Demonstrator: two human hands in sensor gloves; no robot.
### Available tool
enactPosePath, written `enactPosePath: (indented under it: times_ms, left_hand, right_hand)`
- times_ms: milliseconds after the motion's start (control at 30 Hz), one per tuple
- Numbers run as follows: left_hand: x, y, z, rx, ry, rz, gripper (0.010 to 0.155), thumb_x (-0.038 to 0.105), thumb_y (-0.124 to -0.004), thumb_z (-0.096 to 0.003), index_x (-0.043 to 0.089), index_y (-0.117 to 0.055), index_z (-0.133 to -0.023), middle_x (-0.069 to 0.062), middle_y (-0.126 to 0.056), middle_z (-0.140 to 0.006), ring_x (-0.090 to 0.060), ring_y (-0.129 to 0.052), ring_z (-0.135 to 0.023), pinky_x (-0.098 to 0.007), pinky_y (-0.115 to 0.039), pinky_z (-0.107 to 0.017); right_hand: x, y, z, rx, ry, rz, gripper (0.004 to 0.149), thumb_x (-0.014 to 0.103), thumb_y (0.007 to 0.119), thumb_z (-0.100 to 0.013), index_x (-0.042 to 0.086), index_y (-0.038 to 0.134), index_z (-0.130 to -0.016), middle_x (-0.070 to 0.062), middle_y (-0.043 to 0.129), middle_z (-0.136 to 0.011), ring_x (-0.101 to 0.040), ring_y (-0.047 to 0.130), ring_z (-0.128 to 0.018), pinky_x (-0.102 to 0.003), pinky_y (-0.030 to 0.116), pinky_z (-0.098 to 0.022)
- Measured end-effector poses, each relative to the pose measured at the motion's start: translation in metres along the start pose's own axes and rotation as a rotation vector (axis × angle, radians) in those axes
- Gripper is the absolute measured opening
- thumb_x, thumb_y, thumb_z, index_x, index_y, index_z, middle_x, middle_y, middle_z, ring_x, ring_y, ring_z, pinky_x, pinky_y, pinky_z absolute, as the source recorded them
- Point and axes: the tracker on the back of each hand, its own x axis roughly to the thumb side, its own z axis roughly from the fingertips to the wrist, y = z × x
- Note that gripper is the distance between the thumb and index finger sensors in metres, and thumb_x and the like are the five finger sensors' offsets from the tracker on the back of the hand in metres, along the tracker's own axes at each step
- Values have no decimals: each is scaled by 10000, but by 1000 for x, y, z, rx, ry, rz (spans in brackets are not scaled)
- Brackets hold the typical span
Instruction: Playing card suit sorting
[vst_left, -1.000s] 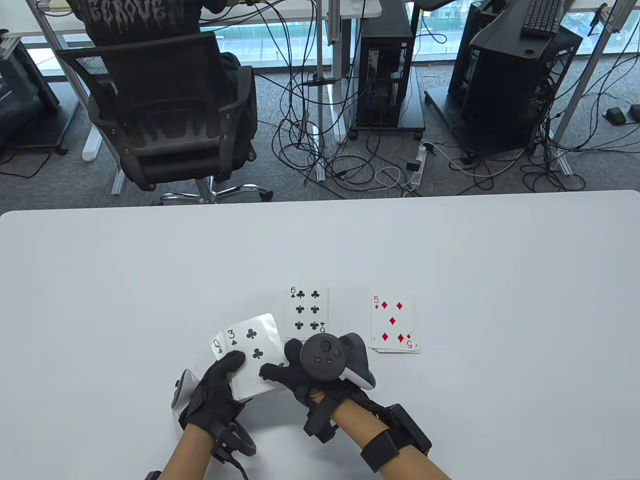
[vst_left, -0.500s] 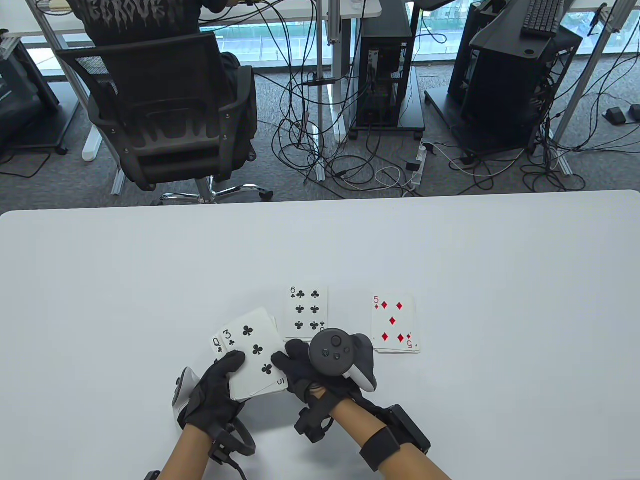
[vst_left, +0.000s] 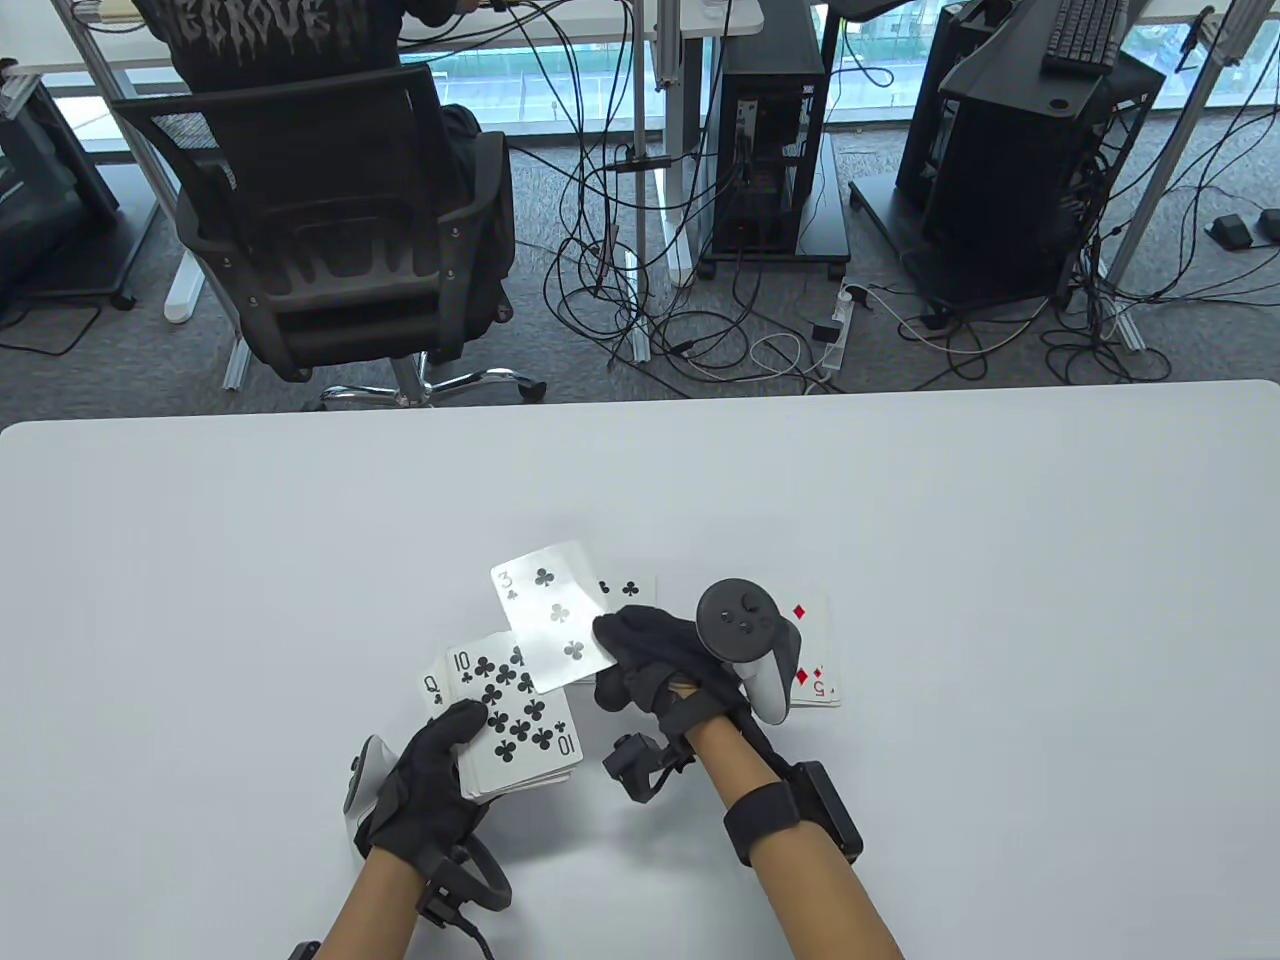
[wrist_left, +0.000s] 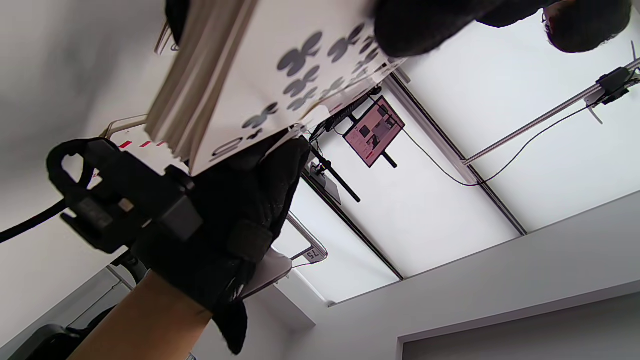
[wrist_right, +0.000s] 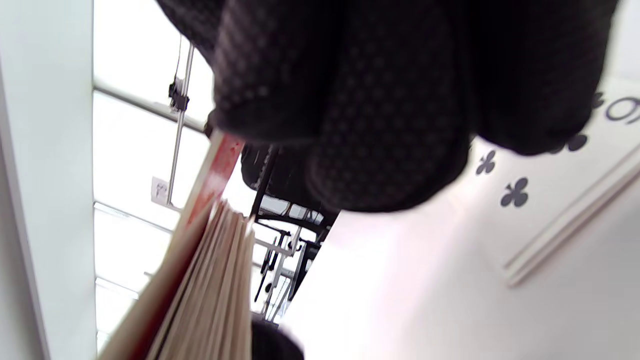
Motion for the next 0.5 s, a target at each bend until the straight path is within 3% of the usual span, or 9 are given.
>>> enactPosePath:
  times_ms: [267, 367, 500]
  left_hand:
    - [0, 0, 0, 11, 3, -4, 606, 484, -639, -646, 323, -281, -1107, 26, -467, -1147, -229, -667, -1022, -388, -673, -725]
    - [0, 0, 0, 15, 5, -6, 606, 484, -639, -646, 324, -279, -1108, 25, -468, -1147, -229, -666, -1022, -388, -673, -725]
    - [0, 0, 1, 17, 7, -4, 607, 484, -639, -647, 322, -279, -1108, 23, -467, -1147, -231, -666, -1022, -388, -673, -724]
  right_hand:
    - [-27, -11, -19, -122, 176, 181, 415, 217, 671, -543, -161, 756, -690, -52, 940, -316, -250, 1000, -219, -471, 877, -244]
    - [-32, -4, -23, -166, 234, 349, 417, 210, 683, -531, -174, 772, -665, -50, 944, -277, -241, 997, -169, -460, 881, -197]
    - [-31, 8, -28, -137, 269, 619, 432, 226, 687, -531, -179, 786, -644, -22, 937, -234, -214, 990, -106, -432, 888, -153]
